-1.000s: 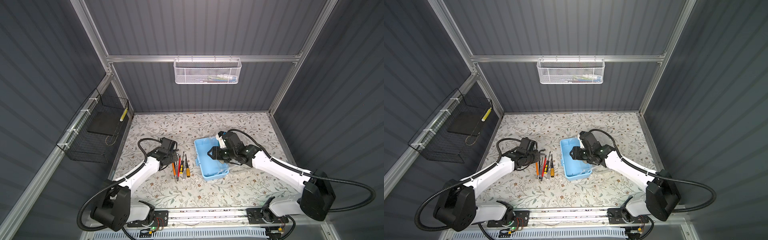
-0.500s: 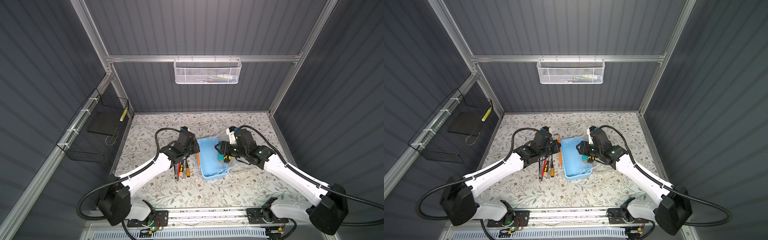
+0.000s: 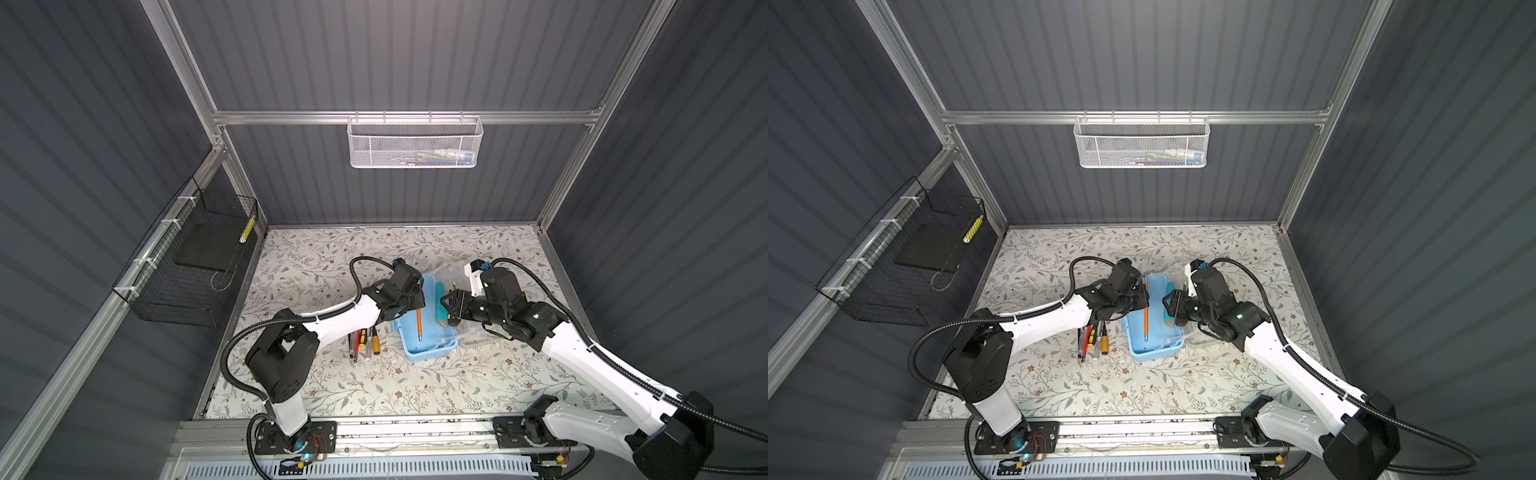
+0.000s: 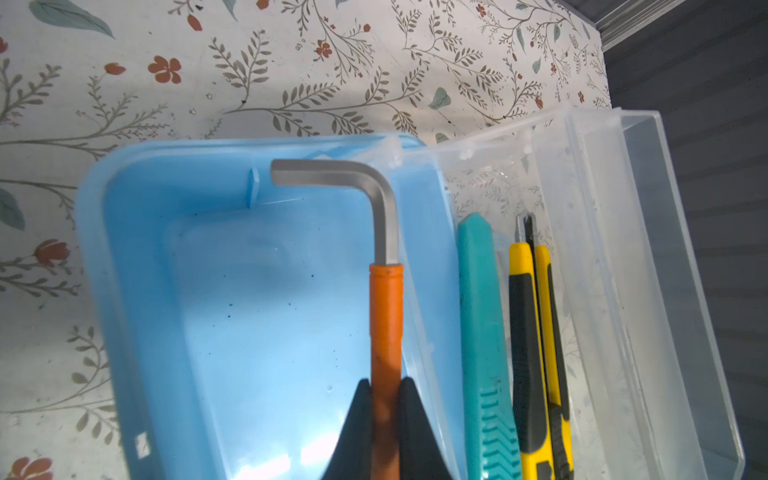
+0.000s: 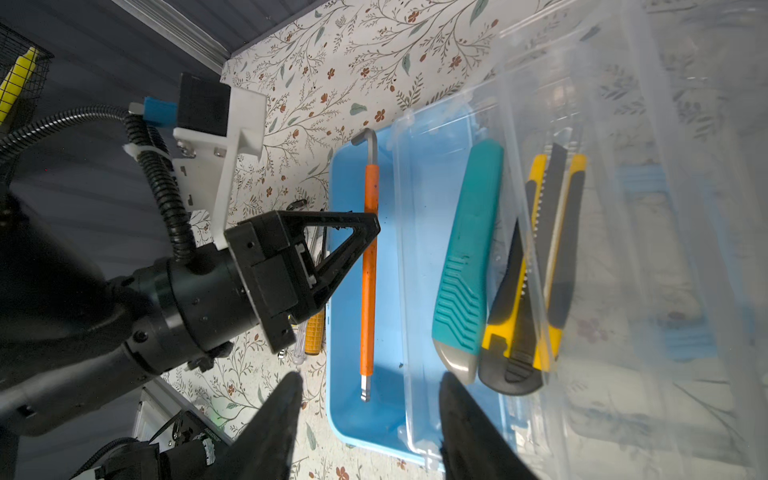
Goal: Pack the tool kit
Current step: 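Carry the orange hex key into the blue box and open the left gripper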
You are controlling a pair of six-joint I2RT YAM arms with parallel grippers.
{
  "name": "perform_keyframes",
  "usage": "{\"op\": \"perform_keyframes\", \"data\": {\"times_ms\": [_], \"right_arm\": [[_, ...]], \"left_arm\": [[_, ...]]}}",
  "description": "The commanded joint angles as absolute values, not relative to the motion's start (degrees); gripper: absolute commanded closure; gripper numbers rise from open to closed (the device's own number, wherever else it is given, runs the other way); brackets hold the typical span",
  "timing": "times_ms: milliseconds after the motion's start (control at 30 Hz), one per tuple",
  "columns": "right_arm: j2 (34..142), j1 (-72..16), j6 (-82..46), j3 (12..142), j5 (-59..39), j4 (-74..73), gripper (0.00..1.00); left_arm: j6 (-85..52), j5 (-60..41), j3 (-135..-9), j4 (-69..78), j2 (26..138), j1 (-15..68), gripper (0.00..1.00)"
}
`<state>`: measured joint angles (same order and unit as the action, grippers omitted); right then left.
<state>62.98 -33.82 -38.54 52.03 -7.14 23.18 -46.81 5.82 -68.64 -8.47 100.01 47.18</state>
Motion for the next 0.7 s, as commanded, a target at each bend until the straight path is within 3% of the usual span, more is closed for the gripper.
{"op": "perform_keyframes", "data": {"times_ms": [0,667], "right_arm": [[62.12,-33.22,-38.32,50.89,-6.58,23.67,0.46],[63.79,-33.17,-38.29,50.36,-8.12,22.59,0.44]], "left_arm": [[-48.93,7.59,-69.84,-9.49,100.77,48.01,1.0],[-52.91,5.71,-64.42,-6.98,103.93,49.08,1.0]]}}
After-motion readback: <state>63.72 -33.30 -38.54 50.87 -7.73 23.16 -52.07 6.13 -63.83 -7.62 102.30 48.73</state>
